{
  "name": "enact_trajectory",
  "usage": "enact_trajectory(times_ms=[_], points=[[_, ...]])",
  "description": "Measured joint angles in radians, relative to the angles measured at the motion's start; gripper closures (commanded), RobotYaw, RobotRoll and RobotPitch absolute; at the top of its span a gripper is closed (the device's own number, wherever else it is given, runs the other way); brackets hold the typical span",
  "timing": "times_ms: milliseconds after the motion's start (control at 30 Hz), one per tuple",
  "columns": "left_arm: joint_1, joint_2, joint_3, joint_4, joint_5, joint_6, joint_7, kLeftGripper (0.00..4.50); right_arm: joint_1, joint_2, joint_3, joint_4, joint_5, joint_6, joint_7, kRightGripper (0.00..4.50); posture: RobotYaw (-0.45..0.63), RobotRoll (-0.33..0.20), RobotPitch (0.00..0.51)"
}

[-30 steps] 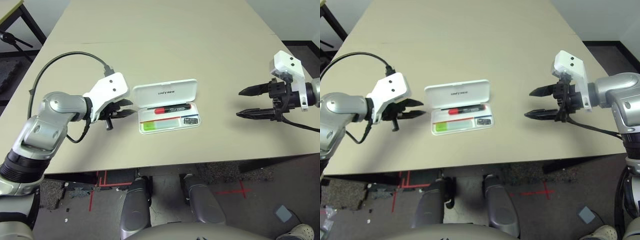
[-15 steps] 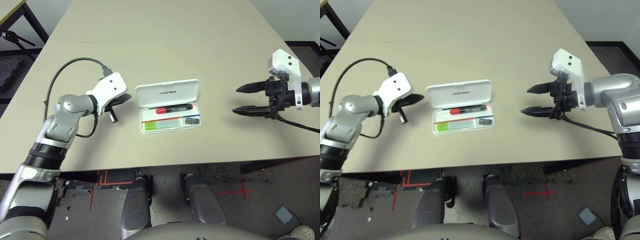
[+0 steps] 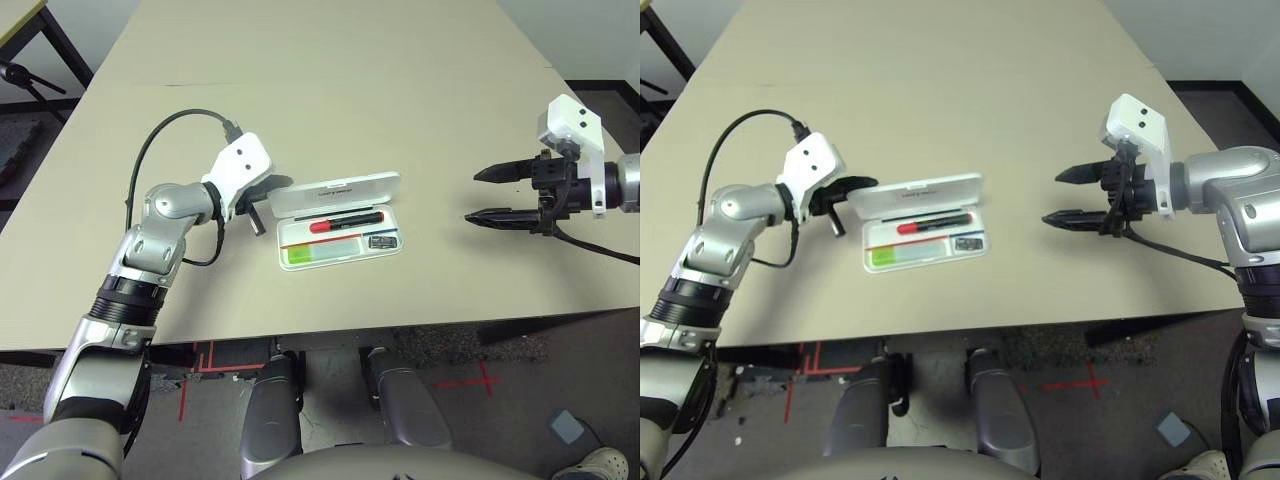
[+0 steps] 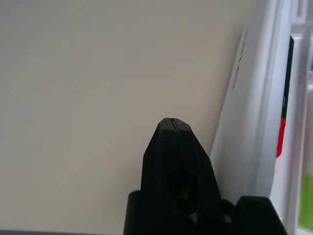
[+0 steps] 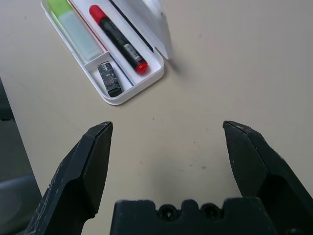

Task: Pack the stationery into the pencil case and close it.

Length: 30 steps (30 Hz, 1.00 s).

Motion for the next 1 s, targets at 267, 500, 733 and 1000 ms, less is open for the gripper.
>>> enact_trajectory(times_ms=[267, 500, 733, 1000], points=[[0.02, -0.01, -0.01, -0.092, -0.025, 0.032, -0.052, 4.48, 0.0, 0.004, 0.0, 0.0, -0.001, -0.001, -0.008, 0.0, -0.17, 0.0, 0.169], [0.074, -0.007, -0.068, -0.144, -0.023, 0.067, -0.101, 4.48, 0.0, 0.007, 0.001, 0.002, -0.002, -0.008, -0.013, 0.0, -0.18, 0.0, 0.168], [0.103, -0.004, -0.119, -0.142, 0.021, 0.043, -0.108, 4.48, 0.0, 0.009, 0.003, 0.002, -0.01, -0.011, -0.017, 0.0, -0.18, 0.0, 0.168], [0.118, 0.026, -0.154, -0.171, 0.059, 0.027, -0.116, 4.48, 0.0, 0.02, 0.01, 0.003, -0.013, -0.016, -0.027, 0.0, -0.18, 0.0, 0.169]])
